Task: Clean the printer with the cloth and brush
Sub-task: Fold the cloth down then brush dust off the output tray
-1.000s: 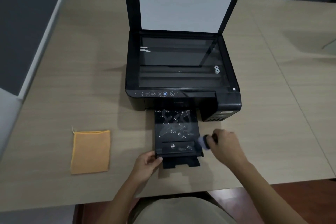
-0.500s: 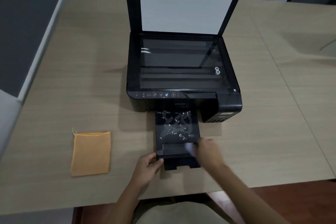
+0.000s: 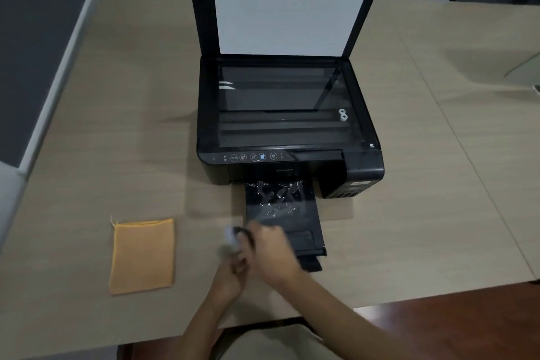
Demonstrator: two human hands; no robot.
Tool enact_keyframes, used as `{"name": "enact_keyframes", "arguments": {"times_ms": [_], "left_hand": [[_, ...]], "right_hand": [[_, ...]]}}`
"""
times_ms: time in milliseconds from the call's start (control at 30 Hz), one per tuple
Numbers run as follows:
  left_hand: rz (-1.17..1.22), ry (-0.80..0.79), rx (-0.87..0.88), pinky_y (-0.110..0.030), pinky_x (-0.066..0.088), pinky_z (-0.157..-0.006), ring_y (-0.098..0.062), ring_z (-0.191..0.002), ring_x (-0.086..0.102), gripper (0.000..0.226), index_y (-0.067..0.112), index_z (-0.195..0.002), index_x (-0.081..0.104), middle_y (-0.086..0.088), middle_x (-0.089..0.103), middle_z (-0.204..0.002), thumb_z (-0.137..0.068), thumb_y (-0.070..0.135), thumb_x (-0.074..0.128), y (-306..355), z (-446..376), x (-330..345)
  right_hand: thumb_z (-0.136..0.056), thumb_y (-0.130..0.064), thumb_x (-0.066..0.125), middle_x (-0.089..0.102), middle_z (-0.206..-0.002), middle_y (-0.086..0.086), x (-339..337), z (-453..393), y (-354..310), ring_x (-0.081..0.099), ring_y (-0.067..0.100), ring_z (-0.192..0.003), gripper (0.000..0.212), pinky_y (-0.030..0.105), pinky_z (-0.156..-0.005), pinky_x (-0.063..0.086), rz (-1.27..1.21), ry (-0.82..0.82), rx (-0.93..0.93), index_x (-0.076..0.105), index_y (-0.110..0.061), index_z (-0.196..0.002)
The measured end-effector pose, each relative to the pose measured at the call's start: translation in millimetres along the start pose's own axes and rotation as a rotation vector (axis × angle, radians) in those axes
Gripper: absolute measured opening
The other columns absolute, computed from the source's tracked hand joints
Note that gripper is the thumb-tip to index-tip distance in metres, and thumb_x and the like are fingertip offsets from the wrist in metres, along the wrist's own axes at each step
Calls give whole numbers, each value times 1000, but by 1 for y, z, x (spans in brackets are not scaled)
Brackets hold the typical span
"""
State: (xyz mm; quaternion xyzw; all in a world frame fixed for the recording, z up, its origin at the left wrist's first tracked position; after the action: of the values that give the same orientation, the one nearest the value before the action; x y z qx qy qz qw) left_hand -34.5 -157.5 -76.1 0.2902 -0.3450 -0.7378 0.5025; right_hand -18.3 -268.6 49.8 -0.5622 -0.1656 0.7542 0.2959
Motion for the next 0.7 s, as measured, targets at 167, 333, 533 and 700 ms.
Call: {"name": "enact_keyframes", "arguments": {"times_ms": [167,333,533,700], "left_hand": [[15,-69,102,-31,53,-82,-14,-86,71,28,22,-91,76,-3,78,-94,-88,-2,61,6,9,3],[31,-85,79,-32,53,-82,-23,-91,71,17,18,-97,76,-7,78,-97,-87,10,64,5,9,3],[3,-116,80,-36,53,-83,-22,-91,72,14,17,-92,76,-4,78,-93,-89,12,64,9,13,4],[20,-96,80,-37,55,-86,-21,-93,71,18,22,-93,76,-5,76,-96,-90,10,63,10,14,2]], "right_hand": [[-91,-28,52,67,-78,11,-23,-5,54,63,26,-70,24,34,-55,46,198,-258,84,63,-9,-80],[-89,-24,56,59,-66,6,-22,-22,47,49,15,-54,24,26,-49,40,159,-321,35,59,-11,-69],[-90,-24,56,57,-71,6,-19,-36,47,50,16,-58,22,27,-54,43,206,-422,36,56,-11,-71],[-91,-28,54,64,-91,15,-16,-43,25,59,28,-84,27,41,-76,52,203,-351,-19,61,-4,-83]]}}
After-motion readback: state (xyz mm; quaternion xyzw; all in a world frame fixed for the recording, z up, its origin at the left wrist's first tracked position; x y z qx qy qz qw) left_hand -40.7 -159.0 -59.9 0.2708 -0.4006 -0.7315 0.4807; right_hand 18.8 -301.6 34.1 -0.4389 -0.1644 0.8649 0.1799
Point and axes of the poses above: each hand's wrist, its own z-axis away from the middle knuckle, its own x-axis out of the palm, y = z × x, the point moved 3 cm from there along -z, towards the middle knuckle
